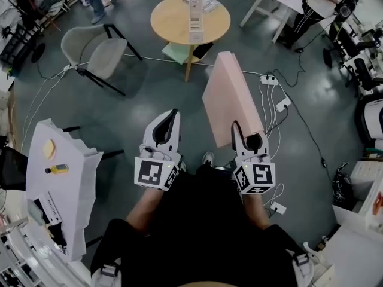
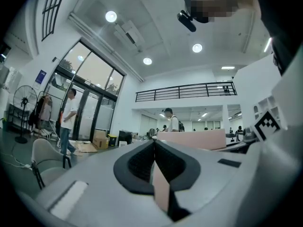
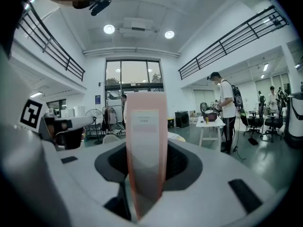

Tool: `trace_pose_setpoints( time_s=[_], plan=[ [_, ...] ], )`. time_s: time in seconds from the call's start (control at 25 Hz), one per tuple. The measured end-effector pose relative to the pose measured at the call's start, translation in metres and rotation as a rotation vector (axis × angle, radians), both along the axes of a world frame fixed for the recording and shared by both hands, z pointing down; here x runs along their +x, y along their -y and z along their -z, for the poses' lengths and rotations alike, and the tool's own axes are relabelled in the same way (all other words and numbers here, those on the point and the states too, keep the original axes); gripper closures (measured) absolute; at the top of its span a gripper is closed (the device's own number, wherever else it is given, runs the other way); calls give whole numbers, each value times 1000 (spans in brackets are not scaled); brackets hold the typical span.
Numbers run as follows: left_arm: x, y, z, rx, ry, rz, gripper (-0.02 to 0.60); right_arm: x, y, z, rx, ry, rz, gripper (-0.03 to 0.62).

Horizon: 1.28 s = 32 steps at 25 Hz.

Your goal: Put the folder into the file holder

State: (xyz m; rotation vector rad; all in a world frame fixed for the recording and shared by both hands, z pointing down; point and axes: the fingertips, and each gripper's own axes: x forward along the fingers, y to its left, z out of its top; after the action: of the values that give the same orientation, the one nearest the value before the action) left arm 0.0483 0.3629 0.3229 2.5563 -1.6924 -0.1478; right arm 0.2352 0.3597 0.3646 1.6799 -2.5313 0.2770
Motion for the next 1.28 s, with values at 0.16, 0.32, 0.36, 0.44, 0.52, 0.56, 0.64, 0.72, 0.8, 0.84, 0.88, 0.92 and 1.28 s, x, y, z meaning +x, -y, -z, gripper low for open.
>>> trace_pose_setpoints(
  time_s=[0.16,0.32,0.36,0.44,0.52,0.56,0.64,0.72,0.8,0.84,0.88,0.92,1.28],
  plan=[
    [-10,-4,-2,-2,-3,-3,575,-8,-3,0,1,4,-11,445],
    [-22,-8,-3,1,-6,-8,575,-18,-6,1,2,14,-26,444],
    [-25,-9,-4,1,-7,-10,575,-22,-7,1,1,14,-28,444],
    [-33,-10,-7,-3,-5,-15,575,-30,-9,0,0,13,-29,441],
    [-40,-12,-11,-10,-2,-21,575,-38,-11,-1,-1,11,-33,441],
    [-43,-14,-12,-11,-1,-25,575,-41,-12,-1,-1,11,-35,442],
    [-50,-17,-15,-10,0,-32,575,-48,-15,-2,3,14,-41,444],
    [-56,-17,-18,-12,-4,-36,575,-54,-15,-2,9,13,-42,444],
    [-60,-17,-23,-19,-7,-34,575,-60,-14,-3,12,11,-38,445],
    [-62,-18,-25,-23,-10,-33,575,-62,-13,-4,11,12,-36,445],
    [-62,-18,-26,-26,-13,-31,575,-62,-13,-5,9,13,-35,445],
    [-62,-18,-26,-26,-17,-31,575,-62,-12,-5,7,14,-35,445],
    [-60,31,-30,-29,-14,-34,575,-64,46,-11,6,27,-30,448]
  ],
)
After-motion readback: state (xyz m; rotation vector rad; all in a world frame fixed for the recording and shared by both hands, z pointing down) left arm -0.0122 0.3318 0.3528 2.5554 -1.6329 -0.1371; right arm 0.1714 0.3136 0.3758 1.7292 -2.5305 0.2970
